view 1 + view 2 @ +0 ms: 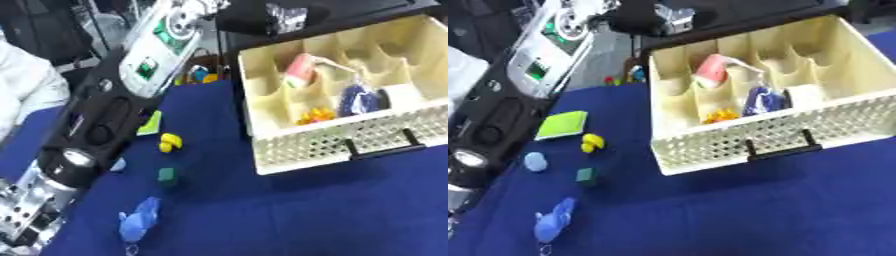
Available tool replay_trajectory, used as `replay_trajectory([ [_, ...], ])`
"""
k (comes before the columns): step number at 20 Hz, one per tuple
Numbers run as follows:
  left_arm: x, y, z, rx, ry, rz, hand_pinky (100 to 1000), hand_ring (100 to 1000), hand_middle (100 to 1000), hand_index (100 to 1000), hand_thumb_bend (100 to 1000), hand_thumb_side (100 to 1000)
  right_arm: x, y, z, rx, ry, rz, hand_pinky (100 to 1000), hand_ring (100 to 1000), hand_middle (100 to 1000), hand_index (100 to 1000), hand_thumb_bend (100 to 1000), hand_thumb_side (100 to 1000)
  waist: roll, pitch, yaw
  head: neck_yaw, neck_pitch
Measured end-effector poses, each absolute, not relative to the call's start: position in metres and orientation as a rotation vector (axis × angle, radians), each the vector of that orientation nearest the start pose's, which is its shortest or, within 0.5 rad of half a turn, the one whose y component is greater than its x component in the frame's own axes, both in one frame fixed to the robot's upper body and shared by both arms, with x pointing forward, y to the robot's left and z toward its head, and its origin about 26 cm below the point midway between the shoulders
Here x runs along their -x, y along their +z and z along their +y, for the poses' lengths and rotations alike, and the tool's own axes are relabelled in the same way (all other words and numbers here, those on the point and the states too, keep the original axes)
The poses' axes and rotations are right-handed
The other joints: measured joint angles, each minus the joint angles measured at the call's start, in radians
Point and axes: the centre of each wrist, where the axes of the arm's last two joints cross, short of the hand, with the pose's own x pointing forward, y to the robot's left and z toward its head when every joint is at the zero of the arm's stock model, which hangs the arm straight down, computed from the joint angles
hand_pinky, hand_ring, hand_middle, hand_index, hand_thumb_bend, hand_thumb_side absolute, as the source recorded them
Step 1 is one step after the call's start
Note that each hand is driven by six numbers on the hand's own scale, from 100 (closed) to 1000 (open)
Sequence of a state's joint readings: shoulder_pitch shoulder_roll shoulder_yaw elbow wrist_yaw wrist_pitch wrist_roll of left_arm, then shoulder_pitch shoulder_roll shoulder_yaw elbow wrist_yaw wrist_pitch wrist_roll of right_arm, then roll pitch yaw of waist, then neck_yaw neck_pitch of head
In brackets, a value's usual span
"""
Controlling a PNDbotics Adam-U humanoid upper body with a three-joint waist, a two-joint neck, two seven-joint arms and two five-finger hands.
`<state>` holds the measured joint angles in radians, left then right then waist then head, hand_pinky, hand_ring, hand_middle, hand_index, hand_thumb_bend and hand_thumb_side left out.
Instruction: Pick up objects from table and place into drawer.
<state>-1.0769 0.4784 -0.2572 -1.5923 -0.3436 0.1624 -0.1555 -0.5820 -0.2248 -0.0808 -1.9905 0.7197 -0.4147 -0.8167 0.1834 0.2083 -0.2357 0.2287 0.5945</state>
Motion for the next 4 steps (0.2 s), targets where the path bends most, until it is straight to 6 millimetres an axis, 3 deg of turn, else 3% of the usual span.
replay_trajectory([
  [1, -0.368, 0.369, 0.173, -0.632, -0.956, -2.353, 470, 612, 591, 746, 547, 718, -0.316, 0.277, -0.235, -0.92, 0.371, 2.803, 607, 655, 643, 753, 100, 1000, -0.003, -0.001, 0.005, -0.005, 0.003],
  [2, -0.36, 0.371, 0.178, -0.624, -0.872, -2.404, 465, 608, 587, 741, 337, 1000, -0.316, 0.277, -0.236, -0.924, 0.374, 2.801, 607, 655, 643, 753, 100, 1000, -0.007, -0.002, 0.011, -0.009, 0.003],
  [3, -0.352, 0.373, 0.182, -0.608, -0.788, -2.453, 460, 603, 584, 739, 527, 713, -0.316, 0.276, -0.237, -0.93, 0.378, 2.8, 607, 655, 643, 753, 100, 1000, -0.01, -0.002, 0.016, -0.013, 0.005],
  [4, -0.344, 0.374, 0.187, -0.589, -0.708, -2.496, 458, 601, 582, 735, 517, 714, -0.316, 0.275, -0.237, -0.936, 0.38, 2.802, 607, 655, 643, 753, 100, 1000, -0.014, -0.003, 0.022, -0.018, 0.008],
])
